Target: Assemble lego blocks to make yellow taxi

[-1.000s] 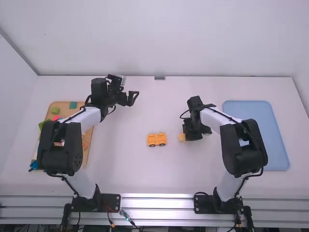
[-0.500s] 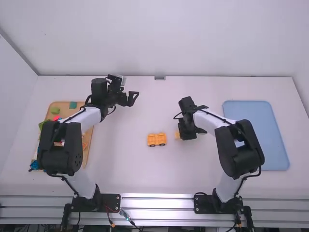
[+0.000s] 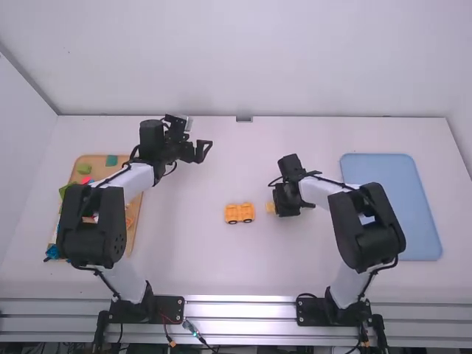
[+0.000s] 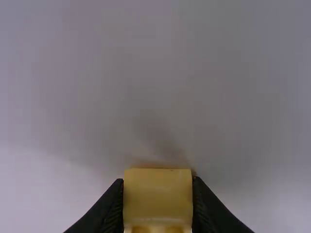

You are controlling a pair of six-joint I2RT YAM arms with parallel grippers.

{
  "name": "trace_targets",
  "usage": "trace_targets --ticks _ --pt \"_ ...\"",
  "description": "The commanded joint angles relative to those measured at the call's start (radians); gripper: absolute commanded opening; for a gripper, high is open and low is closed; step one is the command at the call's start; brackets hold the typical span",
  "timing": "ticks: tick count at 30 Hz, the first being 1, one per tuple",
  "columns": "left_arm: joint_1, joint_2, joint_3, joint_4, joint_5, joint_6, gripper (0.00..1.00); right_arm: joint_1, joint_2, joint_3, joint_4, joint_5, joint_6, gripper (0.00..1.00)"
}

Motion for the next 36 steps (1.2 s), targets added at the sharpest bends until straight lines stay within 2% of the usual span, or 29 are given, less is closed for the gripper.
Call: trace_targets --ticks 1,2,4,6,12,16,20,22,24,26,27,31,36 --pt "0.003 0.0 -0.003 0.0 -0.003 -0.006 0.99 0.0 0.009 -0.016 -0.005 -0.033 -0.001 0.58" --pt "0.003 0.0 -0.003 0.0 -0.003 -0.006 0.99 0.0 0.009 -0.016 -0.005 -0.034 -0.002 0.62" --pt "0.003 0.0 -0.003 0.0 -0.003 -0.006 0.99 0.0 0.009 -0.016 -0.005 -0.037 -0.003 0.83" --pt "0.003 0.0 -0.003 0.0 -0.003 -0.006 0.99 0.0 0.008 -0.016 0.001 -0.046 -0.026 0.9" --pt "0.003 0.0 -0.003 -0.001 -0.003 -0.006 0.99 -0.034 0.008 -0.014 0.021 -0.106 -0.116 0.91" --pt "0.003 0.0 -0.003 -0.007 -0.003 -0.006 0.99 -0.075 0.007 0.004 0.018 -0.204 -0.214 0.92" --pt "0.003 0.0 -0.003 -0.012 -0.003 -0.003 0.99 -0.143 0.007 0.045 0.016 -0.348 -0.475 0.91" --pt "0.004 0.0 -0.003 -0.012 -0.003 -0.003 0.99 -0.187 0.007 0.074 0.021 -0.483 -0.657 0.97" --pt "0.004 0.0 -0.003 -0.012 -0.003 -0.003 0.99 -0.217 0.007 0.095 0.019 -0.584 -0.751 0.99" --pt "0.004 0.0 -0.003 -0.013 -0.002 -0.003 0.99 -0.264 0.007 0.13 0.02 -0.742 -0.904 0.99" --pt "0.004 0.0 -0.003 -0.013 -0.002 -0.003 0.99 -0.266 0.007 0.132 0.02 -0.75 -0.914 0.99" --pt "0.003 0.0 -0.003 -0.015 -0.003 -0.003 0.99 -0.33 0.007 0.199 0.011 -0.975 -1.371 0.99" --pt "0.003 0.0 -0.003 -0.011 -0.003 -0.003 0.99 -0.342 0.007 0.241 -0.045 -1.059 -1.841 0.99"
